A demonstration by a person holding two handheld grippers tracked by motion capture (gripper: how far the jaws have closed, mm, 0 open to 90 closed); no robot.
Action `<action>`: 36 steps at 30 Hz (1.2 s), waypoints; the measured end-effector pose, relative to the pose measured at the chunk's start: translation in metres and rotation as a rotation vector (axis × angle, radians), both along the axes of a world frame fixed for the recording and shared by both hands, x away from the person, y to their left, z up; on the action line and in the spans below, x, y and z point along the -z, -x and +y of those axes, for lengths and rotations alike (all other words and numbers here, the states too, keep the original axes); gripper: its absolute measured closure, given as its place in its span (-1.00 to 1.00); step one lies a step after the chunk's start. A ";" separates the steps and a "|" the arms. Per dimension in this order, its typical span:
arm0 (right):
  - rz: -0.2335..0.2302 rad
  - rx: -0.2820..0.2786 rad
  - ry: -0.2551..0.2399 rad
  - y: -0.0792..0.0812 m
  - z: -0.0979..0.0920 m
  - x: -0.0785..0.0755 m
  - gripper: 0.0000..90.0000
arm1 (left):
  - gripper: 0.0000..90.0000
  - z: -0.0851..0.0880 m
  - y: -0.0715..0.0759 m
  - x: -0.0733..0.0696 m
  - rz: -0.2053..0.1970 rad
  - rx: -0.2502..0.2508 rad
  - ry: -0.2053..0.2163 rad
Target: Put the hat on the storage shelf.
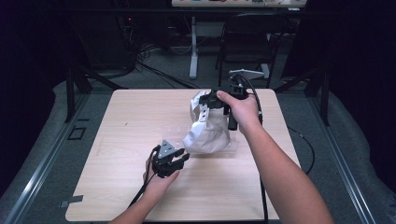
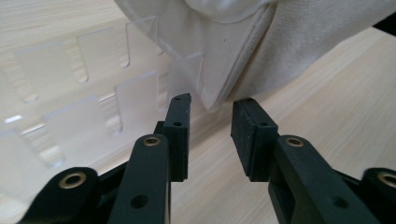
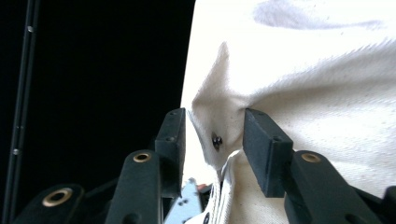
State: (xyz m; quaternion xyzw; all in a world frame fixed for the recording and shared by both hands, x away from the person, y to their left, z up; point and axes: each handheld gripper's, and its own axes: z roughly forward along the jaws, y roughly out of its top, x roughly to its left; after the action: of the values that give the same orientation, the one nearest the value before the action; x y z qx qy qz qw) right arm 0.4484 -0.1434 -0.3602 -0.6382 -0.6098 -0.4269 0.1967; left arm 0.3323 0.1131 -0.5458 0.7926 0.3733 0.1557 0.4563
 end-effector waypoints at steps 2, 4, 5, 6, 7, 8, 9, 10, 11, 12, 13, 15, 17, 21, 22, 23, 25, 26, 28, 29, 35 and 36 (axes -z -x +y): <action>-0.010 0.006 0.013 0.002 -0.004 -0.001 0.29 | 0.41 0.007 0.003 0.000 0.004 -0.002 -0.005; -0.005 0.012 0.013 0.003 -0.008 -0.002 0.29 | 0.36 0.015 0.006 0.000 0.006 -0.004 -0.010; -0.006 0.008 0.020 0.004 -0.011 -0.003 0.29 | 0.33 0.020 0.008 0.000 0.015 -0.007 -0.015; -0.006 0.008 0.020 0.004 -0.011 -0.003 0.29 | 0.31 0.020 0.008 0.000 0.015 -0.007 -0.015; -0.001 0.011 0.018 0.006 -0.014 -0.004 0.29 | 0.29 0.029 0.010 0.001 0.014 -0.025 -0.017; 0.000 0.013 0.016 0.006 -0.016 -0.004 0.29 | 0.29 0.034 0.011 0.000 0.023 -0.030 -0.013; 0.000 0.011 0.019 0.007 -0.017 -0.005 0.29 | 0.29 0.039 0.012 0.000 0.028 -0.034 -0.014; 0.000 0.011 0.019 0.007 -0.017 -0.005 0.29 | 0.28 0.039 0.012 0.000 0.028 -0.034 -0.014; -0.001 0.008 0.027 0.010 -0.020 -0.007 0.29 | 0.28 0.049 0.014 -0.001 0.026 -0.047 -0.019; -0.003 0.004 0.034 0.011 -0.022 -0.008 0.29 | 0.27 0.053 0.014 -0.001 0.028 -0.055 -0.025; -0.003 0.004 0.034 0.011 -0.022 -0.008 0.29 | 0.27 0.053 0.014 -0.001 0.028 -0.055 -0.025; -0.007 0.013 0.040 0.014 -0.029 -0.008 0.29 | 0.25 0.065 0.014 -0.002 0.030 -0.081 -0.023; -0.007 0.017 0.047 0.015 -0.033 -0.006 0.29 | 0.22 0.072 0.014 -0.001 0.037 -0.095 -0.013; 0.001 0.019 0.056 0.019 -0.041 -0.002 0.29 | 0.16 0.085 0.013 0.003 0.053 -0.119 0.021; 0.005 0.014 0.062 0.021 -0.044 -0.001 0.29 | 0.16 0.088 0.013 0.004 0.054 -0.119 0.020; 0.005 0.021 0.060 0.022 -0.046 0.000 0.29 | 0.16 0.089 0.012 0.005 0.049 -0.125 0.021; 0.006 0.022 0.063 0.026 -0.052 0.001 0.29 | 0.16 0.094 0.012 0.006 0.048 -0.130 0.023; 0.006 0.022 0.063 0.026 -0.052 0.001 0.29 | 0.16 0.094 0.012 0.006 0.048 -0.130 0.023; -0.002 0.026 0.069 0.032 -0.062 0.001 0.29 | 0.16 0.097 0.012 0.007 0.048 -0.136 0.033; -0.011 0.035 0.074 0.035 -0.065 0.001 0.29 | 0.16 0.099 0.011 0.009 0.055 -0.139 0.028; -0.030 0.054 0.102 0.048 -0.085 0.012 0.28 | 0.16 0.104 0.008 0.015 0.068 -0.150 0.014; -0.034 0.057 0.113 0.051 -0.087 0.016 0.27 | 0.16 0.105 0.007 0.017 0.076 -0.160 0.024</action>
State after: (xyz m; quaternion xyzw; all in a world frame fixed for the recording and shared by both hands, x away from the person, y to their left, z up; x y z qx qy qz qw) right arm 0.3972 -0.2306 -0.3761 -0.6578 -0.6178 -0.4082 0.1377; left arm 0.3255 0.2182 -0.5629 0.7600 0.4543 0.1573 0.4374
